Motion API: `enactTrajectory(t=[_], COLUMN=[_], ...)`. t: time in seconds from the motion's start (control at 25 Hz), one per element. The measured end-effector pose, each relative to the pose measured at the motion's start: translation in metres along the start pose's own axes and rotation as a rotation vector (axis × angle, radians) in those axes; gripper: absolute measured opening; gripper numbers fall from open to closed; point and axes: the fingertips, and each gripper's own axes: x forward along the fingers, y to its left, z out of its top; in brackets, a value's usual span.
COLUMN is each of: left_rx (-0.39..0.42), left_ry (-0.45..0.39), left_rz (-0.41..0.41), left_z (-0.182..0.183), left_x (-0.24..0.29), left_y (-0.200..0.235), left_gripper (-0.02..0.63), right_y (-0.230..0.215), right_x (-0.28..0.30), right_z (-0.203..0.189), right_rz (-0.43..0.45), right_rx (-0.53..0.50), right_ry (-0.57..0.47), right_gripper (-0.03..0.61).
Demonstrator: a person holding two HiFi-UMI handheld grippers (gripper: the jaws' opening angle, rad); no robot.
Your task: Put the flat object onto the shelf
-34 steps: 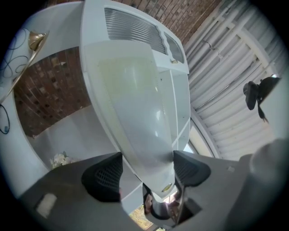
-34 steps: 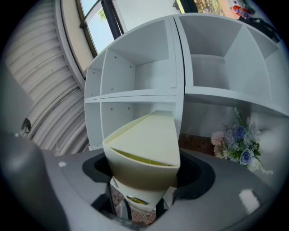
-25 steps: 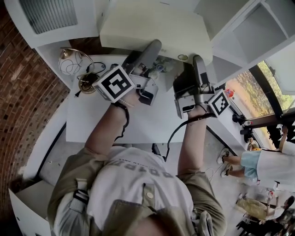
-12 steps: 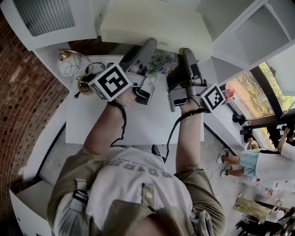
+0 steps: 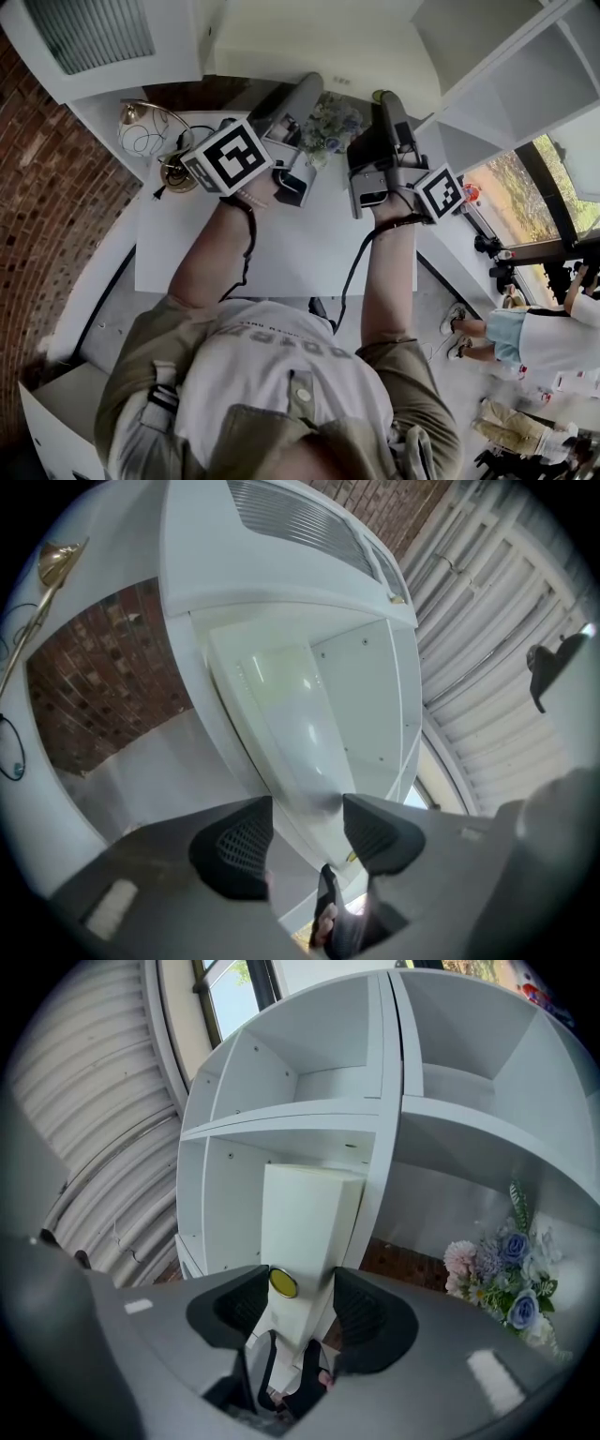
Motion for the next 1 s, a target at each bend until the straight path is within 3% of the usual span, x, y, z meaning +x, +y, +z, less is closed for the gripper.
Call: enactTrajectory(t=[0.4,0.8,0.88,0.96,1.0], left_rx=[-0.043,-0.041,-0.038,-0.033,-0.030], left_ry=[0.014,0.010,0.010,0.004,0.002], left_rz=[0.062,0.077,0.079,0.079,0.080], left_z=[0.005,0.005,0.005,0.006,0.006], left_x=[0.008,0.008,0.008,0.006,0.005], left_y=[0.020,0.020,0.021,0.021,0.021], left_gripper=[0.144,0.127,0.126,0.126,0.126], right_y=[-0.015,-0.017,-0.020,-0.024,-0.024], right_x=[0.023,0.023,0.021,0.018,0.016], right_z=[0.011,0.014,0.015,0.016,0.017], right_rz=[-0.044,-0.037,-0.040,-0.052,-0.049], right_rx=[0.013,0.070,0.087,0.072,0.065], right_ry=[0.002,0.000,-0.006,-0.013,-0.017], right_gripper=[0.216,0.204,0.184,0.109,0.111])
